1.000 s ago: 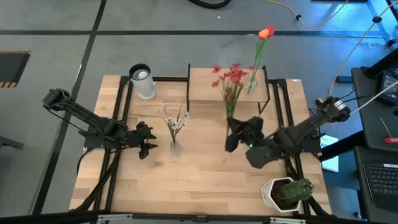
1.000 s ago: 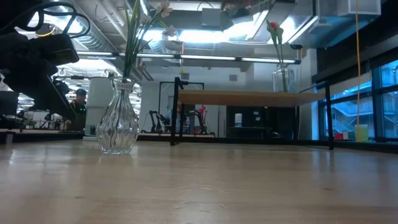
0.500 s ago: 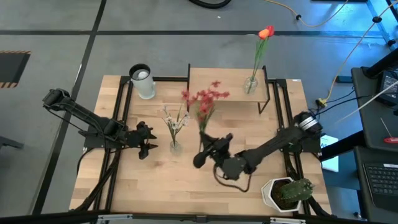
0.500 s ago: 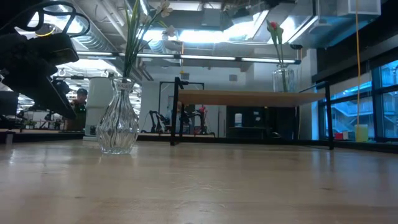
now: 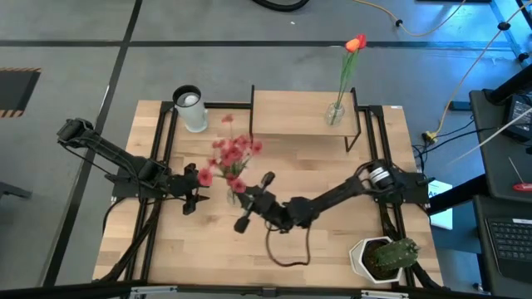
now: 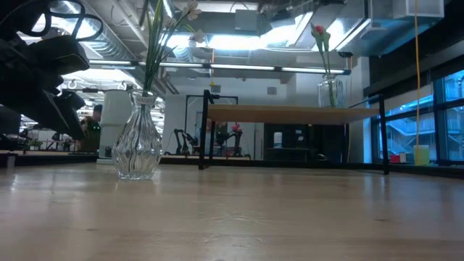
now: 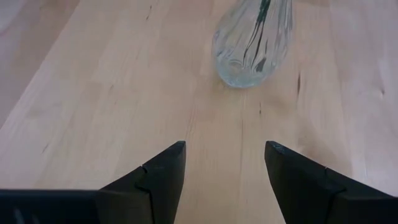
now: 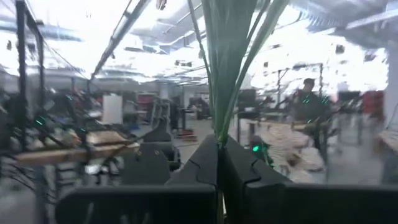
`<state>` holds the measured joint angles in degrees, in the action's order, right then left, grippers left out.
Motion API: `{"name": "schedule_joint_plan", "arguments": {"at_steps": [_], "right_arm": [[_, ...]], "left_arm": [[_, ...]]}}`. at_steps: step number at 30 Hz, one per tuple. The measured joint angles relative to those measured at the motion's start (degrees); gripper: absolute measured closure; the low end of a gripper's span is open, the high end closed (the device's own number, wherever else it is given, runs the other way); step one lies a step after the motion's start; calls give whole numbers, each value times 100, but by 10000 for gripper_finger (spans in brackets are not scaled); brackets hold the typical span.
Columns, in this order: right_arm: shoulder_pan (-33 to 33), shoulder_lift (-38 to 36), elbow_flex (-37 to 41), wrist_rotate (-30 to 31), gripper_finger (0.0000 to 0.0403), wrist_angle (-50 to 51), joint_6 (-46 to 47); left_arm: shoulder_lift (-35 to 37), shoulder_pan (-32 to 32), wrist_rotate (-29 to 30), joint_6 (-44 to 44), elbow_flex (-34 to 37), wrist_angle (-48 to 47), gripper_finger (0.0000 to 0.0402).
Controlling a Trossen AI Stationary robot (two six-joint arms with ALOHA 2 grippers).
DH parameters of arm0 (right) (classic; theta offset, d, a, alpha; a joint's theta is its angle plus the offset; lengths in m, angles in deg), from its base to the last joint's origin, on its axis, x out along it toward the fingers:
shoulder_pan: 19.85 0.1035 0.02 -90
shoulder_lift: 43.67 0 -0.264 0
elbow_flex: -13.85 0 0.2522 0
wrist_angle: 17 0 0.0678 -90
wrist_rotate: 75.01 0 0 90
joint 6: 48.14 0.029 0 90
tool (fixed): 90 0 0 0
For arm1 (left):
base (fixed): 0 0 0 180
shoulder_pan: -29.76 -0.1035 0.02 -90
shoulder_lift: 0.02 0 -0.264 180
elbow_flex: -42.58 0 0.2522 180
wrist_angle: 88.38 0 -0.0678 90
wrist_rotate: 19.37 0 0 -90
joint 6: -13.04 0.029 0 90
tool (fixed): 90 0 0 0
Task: Pick and place flowers into a vace then onto a shelf
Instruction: Put the red flowers into the transparent vase
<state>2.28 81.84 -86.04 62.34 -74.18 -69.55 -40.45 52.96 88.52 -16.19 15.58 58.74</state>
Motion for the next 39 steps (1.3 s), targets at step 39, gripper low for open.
{"name": "schedule_joint_plan", "arguments": {"at_steps": [39], "right_arm": [[-524, 715, 27, 101, 396, 1353, 636]], "left_arm": [[0, -1, -198, 2, 0, -70, 190]]}}
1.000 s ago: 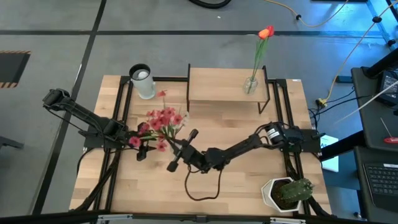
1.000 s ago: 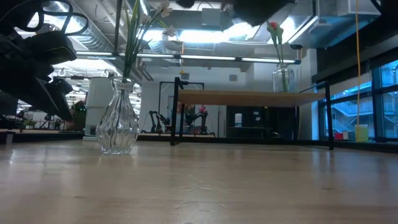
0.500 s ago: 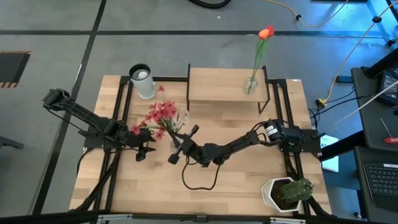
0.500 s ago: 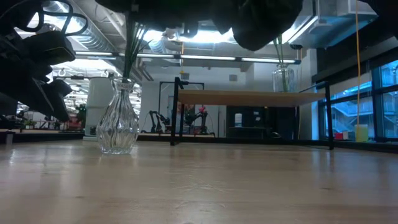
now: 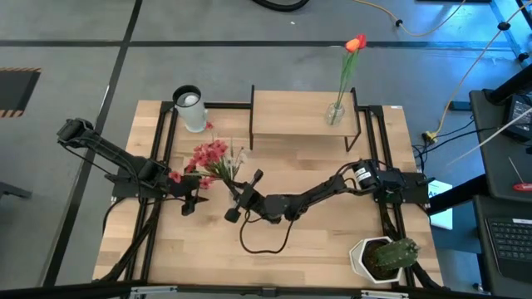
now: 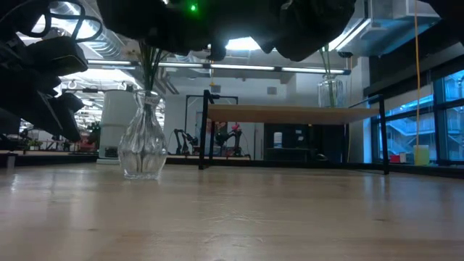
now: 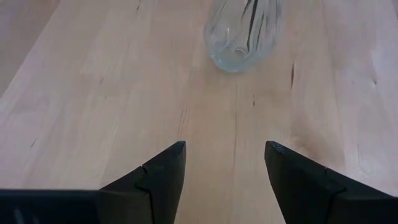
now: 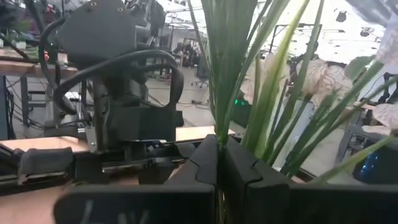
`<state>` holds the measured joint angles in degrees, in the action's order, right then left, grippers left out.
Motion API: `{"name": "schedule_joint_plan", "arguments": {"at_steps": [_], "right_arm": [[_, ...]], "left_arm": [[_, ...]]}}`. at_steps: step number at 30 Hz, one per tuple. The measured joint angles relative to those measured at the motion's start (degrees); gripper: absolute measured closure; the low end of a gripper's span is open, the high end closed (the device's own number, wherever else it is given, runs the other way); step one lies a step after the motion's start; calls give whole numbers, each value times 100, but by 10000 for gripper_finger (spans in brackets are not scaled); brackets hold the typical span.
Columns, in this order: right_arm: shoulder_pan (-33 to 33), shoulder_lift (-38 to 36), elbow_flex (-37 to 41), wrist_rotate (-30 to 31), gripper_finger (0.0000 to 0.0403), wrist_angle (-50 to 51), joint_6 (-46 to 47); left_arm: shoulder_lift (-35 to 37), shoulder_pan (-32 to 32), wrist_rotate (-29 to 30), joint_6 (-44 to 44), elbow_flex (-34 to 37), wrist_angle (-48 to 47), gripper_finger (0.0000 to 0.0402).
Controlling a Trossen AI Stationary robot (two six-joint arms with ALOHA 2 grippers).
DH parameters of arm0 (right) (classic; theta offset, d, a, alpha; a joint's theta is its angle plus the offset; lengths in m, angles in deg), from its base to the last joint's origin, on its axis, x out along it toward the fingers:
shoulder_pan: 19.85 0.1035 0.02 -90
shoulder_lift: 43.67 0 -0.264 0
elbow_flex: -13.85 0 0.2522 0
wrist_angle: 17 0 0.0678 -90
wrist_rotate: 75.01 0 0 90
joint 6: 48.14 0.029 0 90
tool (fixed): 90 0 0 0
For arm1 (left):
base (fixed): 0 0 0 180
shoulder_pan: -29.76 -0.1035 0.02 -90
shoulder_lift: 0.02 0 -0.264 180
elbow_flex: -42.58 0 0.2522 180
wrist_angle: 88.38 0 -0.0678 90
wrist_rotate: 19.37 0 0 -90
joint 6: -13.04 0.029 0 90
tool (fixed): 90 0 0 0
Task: Pick and place flowers into a vace then onto a shelf
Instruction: Put the red flowers into the transparent vase
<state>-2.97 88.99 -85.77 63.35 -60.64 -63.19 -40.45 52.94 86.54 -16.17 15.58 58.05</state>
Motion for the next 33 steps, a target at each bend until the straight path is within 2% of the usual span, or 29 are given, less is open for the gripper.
{"name": "schedule_joint_plan", "arguments": {"at_steps": [21, 33], "right_arm": [[24, -2, 2, 6, 394, 918, 595], [93, -2, 2, 22, 318, 928, 578]], "left_arm": [[0, 1, 4, 0, 0, 2, 190], [0, 1, 3, 0, 0, 33, 190]]}}
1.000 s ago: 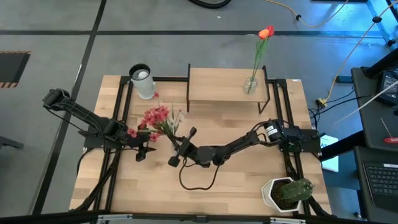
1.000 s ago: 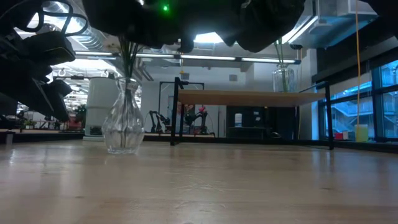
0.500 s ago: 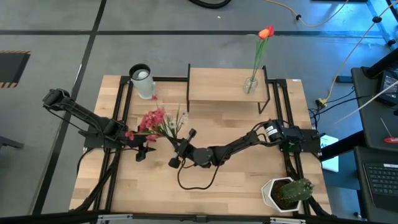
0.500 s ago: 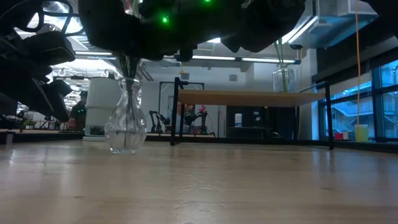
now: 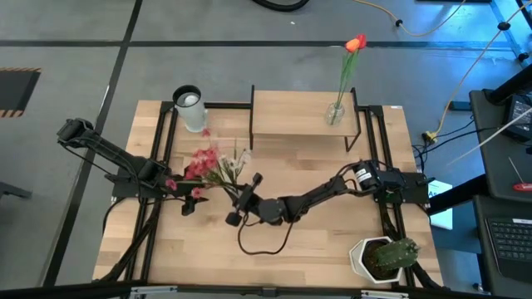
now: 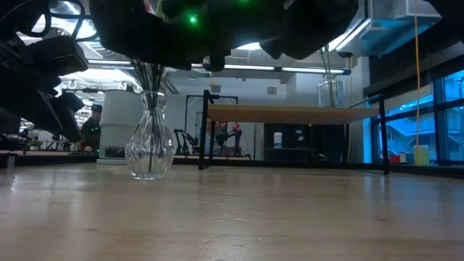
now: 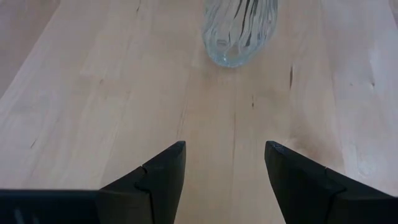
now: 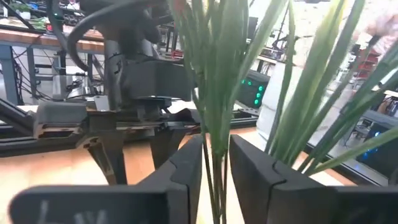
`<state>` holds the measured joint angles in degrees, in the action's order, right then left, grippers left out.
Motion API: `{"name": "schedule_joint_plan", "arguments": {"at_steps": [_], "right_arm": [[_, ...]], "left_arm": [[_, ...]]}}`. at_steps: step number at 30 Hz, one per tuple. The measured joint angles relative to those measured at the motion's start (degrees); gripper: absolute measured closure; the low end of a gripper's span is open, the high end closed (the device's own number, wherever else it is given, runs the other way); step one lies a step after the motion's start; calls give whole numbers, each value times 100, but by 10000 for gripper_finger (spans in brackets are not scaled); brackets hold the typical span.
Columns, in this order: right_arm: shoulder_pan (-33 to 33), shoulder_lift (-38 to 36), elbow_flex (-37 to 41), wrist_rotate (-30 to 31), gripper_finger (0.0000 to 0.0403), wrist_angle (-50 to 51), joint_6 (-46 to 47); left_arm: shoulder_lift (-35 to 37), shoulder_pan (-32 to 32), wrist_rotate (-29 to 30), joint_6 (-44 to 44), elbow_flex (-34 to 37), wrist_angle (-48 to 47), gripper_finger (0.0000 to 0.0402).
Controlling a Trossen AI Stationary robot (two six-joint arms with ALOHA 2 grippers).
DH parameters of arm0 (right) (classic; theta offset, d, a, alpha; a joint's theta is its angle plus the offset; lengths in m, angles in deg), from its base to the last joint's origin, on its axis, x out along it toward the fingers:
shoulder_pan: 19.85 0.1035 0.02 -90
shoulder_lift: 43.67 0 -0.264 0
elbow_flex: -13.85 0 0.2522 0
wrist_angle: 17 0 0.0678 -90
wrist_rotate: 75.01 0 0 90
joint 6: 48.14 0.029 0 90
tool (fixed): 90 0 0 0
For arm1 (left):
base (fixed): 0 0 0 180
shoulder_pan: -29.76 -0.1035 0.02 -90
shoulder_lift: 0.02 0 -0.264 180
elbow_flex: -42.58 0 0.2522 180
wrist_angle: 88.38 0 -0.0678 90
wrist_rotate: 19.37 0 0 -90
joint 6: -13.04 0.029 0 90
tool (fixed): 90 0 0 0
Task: Pick and place flowers into a vace then onto a shelf
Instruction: Put the red flowers into the transparent vase
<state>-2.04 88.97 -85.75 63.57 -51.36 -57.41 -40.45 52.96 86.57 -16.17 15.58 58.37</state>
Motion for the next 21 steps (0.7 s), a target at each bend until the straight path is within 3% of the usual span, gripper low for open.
{"name": "schedule_joint_plan", "arguments": {"at_steps": [4, 10, 21], "right_arm": [[60, 0, 0, 131, 312, 1, -23], [205, 0, 0, 1028, 312, 6, -42], [339, 0, 0, 1083, 312, 2, 190]], "left_arm": [[0, -1, -50, -25, 0, -1, 190], [-2, -2, -52, -151, 0, 0, 190], [0, -2, -48, -151, 0, 44, 190]]}}
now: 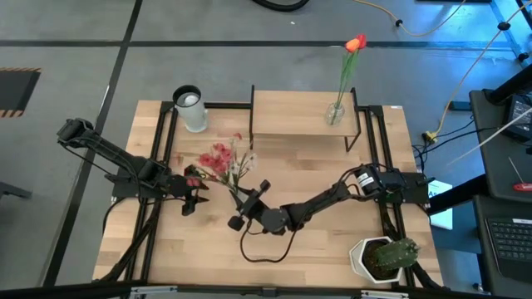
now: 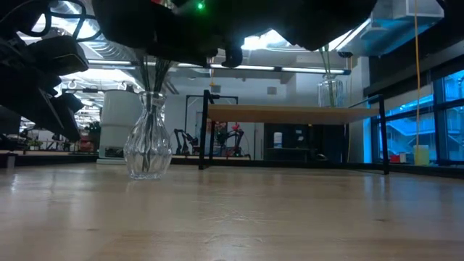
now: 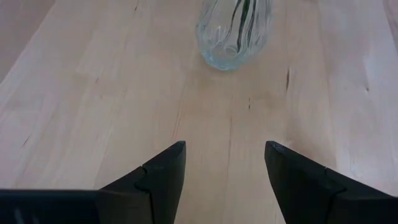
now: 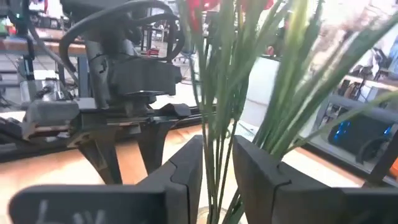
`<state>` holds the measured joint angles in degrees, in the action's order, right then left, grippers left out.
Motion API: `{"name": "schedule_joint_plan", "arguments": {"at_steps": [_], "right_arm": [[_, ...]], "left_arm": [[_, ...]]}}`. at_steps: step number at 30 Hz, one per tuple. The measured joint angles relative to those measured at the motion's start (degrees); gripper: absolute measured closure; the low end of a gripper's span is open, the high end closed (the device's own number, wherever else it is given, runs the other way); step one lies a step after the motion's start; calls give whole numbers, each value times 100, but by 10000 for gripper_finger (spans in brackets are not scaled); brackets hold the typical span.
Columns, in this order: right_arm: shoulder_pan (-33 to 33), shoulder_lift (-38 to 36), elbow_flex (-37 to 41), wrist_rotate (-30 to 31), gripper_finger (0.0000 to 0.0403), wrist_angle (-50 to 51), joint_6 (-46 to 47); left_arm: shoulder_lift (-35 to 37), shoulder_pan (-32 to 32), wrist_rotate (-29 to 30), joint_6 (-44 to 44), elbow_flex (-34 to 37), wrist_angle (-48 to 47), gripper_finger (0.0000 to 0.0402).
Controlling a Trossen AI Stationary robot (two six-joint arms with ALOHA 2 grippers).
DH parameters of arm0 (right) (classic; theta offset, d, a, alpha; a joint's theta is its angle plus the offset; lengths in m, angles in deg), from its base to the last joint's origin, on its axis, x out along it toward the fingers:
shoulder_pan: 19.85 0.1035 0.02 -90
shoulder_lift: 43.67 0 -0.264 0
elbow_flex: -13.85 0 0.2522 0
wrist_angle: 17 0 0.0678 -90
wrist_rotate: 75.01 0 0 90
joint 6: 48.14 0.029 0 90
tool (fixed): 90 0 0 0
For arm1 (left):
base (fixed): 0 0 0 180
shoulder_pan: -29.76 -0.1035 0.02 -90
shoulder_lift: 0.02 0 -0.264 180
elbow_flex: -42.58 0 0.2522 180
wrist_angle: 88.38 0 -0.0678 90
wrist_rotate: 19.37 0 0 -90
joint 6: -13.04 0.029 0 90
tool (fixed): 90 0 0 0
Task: Pick and place flowers into a vace then onto a shelf
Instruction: Put the red flowers into the transparent vase, then put the flower vase on the shelf
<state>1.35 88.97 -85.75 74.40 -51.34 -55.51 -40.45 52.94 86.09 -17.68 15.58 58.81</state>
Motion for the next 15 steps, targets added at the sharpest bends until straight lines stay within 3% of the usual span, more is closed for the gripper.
{"name": "schedule_joint_plan", "arguments": {"at_steps": [9, 12, 15], "right_arm": [[208, -206, 0, 0, 312, 239, 422], [247, -488, -4, -26, 311, 1106, 1097], [229, -884, -4, -622, 312, 2711, 2369]], "left_arm": [[0, 0, -4, 0, 0, 0, 190], [0, 1, -7, 0, 0, -1, 190], [0, 0, -9, 0, 0, -2, 190]]}}
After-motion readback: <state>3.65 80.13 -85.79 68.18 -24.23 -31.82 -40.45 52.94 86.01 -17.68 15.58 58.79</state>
